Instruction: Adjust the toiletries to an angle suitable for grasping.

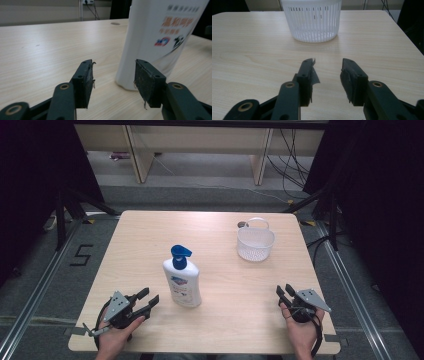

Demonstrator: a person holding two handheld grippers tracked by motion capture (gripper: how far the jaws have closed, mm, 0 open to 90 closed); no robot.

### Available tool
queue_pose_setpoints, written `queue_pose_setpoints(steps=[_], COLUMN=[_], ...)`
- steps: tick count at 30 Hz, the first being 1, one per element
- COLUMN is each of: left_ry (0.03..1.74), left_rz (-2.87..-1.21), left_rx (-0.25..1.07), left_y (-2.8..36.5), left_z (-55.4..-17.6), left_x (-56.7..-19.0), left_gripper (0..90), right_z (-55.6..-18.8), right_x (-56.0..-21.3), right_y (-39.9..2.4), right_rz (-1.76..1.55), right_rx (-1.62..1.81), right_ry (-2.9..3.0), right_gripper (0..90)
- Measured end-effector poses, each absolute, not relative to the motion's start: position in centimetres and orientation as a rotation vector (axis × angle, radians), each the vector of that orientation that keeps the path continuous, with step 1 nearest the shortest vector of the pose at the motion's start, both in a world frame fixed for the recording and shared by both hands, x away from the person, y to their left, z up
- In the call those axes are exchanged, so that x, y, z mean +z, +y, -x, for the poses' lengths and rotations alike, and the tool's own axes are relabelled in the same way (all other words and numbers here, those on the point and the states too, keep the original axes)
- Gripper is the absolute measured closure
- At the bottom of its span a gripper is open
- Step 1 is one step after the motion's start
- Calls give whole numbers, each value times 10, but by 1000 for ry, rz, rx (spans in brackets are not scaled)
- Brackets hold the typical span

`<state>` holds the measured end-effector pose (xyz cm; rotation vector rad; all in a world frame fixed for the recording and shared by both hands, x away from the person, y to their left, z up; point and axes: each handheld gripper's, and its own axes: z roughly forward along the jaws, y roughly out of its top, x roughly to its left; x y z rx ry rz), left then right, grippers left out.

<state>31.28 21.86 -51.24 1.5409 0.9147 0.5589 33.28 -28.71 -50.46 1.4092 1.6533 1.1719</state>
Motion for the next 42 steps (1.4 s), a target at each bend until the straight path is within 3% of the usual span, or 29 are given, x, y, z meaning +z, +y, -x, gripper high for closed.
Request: queue_pose_setpoints(steps=[5, 15, 42], left_ry=[879, 817, 762], left_rz=[-1505, -1480, -1479], left_rx=[580, 630, 753], left_y=[211, 187, 145], left_z=[-309, -301, -312], left_x=[-493, -451, -388], left_gripper=[482, 355, 346], right_z=[-332, -331, -330], right_x=[-505, -504, -504], right_y=[-285, -282, -280], right_rz=[-1409, -1405, -1433], right_rx=[1192, 1197, 1203], right_ry=[1655, 1648, 1648], right_gripper=[608, 576, 545])
